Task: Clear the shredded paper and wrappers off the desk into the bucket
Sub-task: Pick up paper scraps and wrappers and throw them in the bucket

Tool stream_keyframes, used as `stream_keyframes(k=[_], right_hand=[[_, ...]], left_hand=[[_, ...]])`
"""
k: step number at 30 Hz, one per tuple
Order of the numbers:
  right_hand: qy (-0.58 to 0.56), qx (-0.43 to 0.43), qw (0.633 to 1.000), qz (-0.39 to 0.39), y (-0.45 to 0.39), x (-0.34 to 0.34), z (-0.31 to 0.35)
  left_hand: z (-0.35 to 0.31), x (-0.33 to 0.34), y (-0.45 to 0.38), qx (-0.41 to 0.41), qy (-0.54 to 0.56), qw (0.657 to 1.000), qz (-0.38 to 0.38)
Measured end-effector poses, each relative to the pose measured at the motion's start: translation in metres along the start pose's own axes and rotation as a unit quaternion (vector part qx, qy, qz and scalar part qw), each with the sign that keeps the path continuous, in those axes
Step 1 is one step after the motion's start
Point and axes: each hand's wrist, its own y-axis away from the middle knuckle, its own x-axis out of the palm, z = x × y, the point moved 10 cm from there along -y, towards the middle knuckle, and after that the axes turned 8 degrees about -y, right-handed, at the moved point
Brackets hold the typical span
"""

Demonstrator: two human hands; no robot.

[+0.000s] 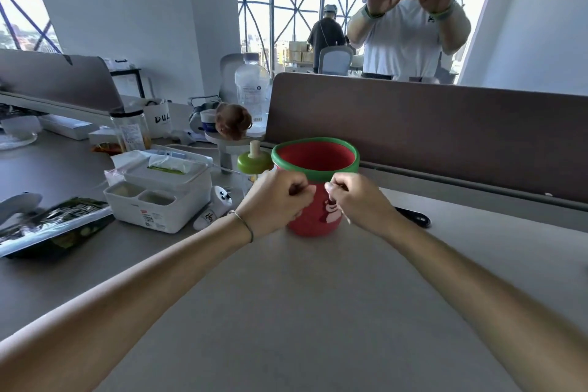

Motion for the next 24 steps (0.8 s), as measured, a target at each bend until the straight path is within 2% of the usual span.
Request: stream_keyframes(k=[5, 7, 13, 16, 24], right_hand=[[0.048, -0.026, 0.997, -0.051, -0.039, -0.034, 0.026], [0.061, -0.028, 0.996, -0.053, -0.051, -0.043, 0.03], [0.117, -0.033, 0.991, -0.051, -0.083, -0.058, 0.024], [0.137, -0.023, 0.989, -0.055, -0.095, -0.061, 0.021], [0.227, -0.037, 0.973, -0.017, -0.116, -0.044, 0.026]], left_hand=[[-0.012, -0.038, -0.056, 0.015, -0.04, 0.996, -0.082], [-0.009, -0.04, -0.077, 0.012, -0.077, 0.993, -0.085], [0.026, -0.008, -0.121, -0.031, -0.246, 0.968, 0.03], [0.036, 0.0, -0.132, -0.05, -0.309, 0.948, 0.059], [0.04, 0.018, -0.131, -0.042, -0.347, 0.921, 0.172]])
